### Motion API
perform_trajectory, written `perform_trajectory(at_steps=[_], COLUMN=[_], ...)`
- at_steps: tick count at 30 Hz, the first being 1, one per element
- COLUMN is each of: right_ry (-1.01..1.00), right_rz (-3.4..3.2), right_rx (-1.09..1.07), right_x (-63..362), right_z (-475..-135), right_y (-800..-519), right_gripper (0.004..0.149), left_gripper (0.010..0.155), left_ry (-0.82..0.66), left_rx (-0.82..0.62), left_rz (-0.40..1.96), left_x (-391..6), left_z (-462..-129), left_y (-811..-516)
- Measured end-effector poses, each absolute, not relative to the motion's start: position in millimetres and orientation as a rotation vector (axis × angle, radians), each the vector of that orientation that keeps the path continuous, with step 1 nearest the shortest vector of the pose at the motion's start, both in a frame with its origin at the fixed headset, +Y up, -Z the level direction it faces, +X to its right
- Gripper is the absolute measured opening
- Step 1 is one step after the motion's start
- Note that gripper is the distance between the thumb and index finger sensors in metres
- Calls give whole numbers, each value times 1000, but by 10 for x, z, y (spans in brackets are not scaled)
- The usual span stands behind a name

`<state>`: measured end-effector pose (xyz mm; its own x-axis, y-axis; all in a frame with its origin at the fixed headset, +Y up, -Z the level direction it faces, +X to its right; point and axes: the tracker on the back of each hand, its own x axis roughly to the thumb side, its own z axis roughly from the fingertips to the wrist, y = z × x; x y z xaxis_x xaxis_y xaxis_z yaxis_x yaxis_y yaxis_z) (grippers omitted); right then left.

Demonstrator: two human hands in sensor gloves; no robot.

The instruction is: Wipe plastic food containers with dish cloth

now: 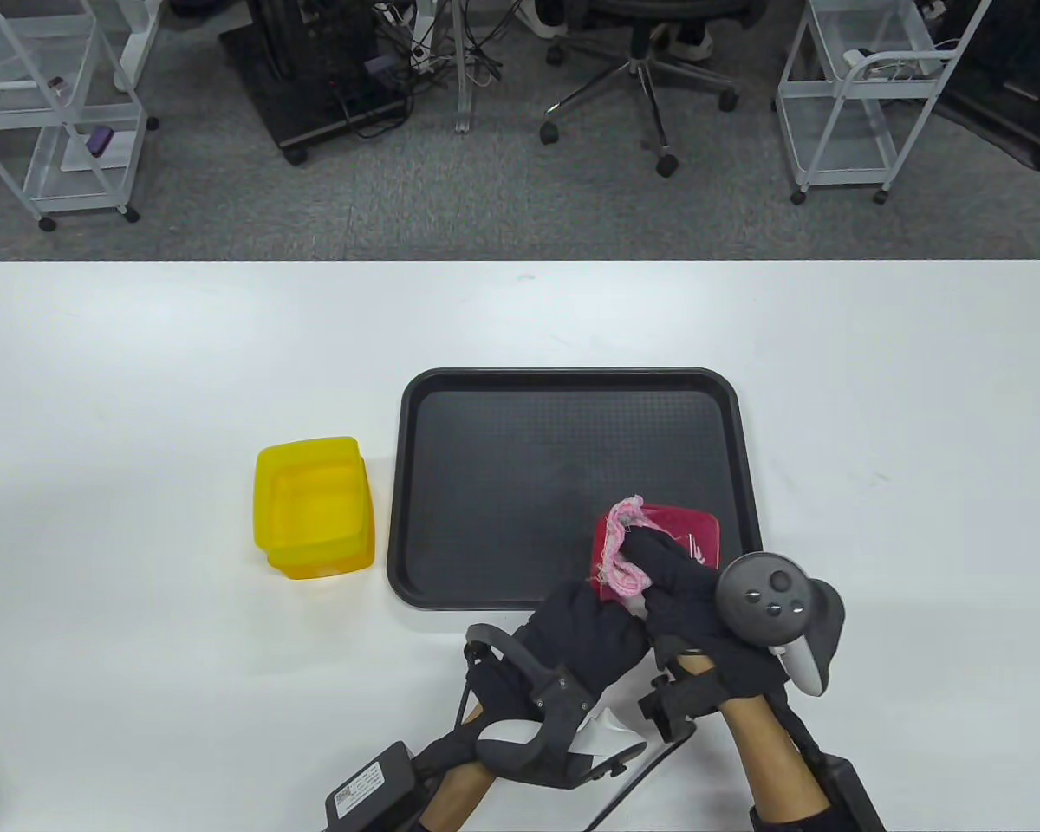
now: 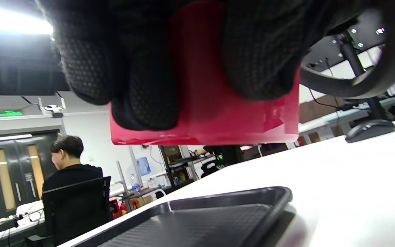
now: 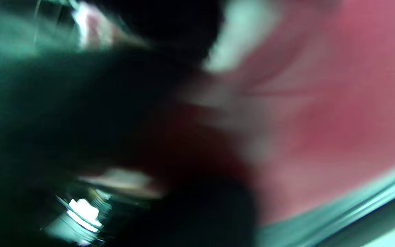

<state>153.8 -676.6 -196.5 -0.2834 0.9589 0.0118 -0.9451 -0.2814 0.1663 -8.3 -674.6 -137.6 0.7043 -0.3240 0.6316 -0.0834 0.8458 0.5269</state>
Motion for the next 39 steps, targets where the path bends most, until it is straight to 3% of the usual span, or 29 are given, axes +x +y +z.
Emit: perform_trajectory(at_steps=[2,5,8,13,16,27,32,36,39], right_ry=[181,299,290,86,-148,-711,-1130,-1080,-922], right_rz=[1767,2053,2424,2948,3131,3092,2941,2716,2602], right_rx=[69,220,300,536,642,457,263,171,201], right_x=[1595,1553,1412,1147,1110,1265,1383,1601,1583], right_z=[-1994,-2025,-1984,-1900,-1885,-1866,-1719,-1665,-1640], right_y=[-6810,-6786,-6676,-6636,-6701,-6730,-6475,-6431,-6494], right_gripper=[44,41,41,38,38,37,38,39,39], left_gripper=[37,38,37,37,38,39,39,40,40], left_ry=[-799,-802,-808,-825,-829,-807,-746,-584,-443], left_rx=[581,547,538,512,483,403,367,340,314], left_rz=[-183,-244,-289,-292,-276,-169,-180,-67,89], left_x=[-108,-132,-176,-150,-155,-112,-248,-481,-641], left_z=[-1392,-1458,-1508,-1491,-1487,-1537,-1630,-1821,-1930], left_y=[-6744,-6783,-6812,-6823,-6809,-6807,-6827,-6789,-6751])
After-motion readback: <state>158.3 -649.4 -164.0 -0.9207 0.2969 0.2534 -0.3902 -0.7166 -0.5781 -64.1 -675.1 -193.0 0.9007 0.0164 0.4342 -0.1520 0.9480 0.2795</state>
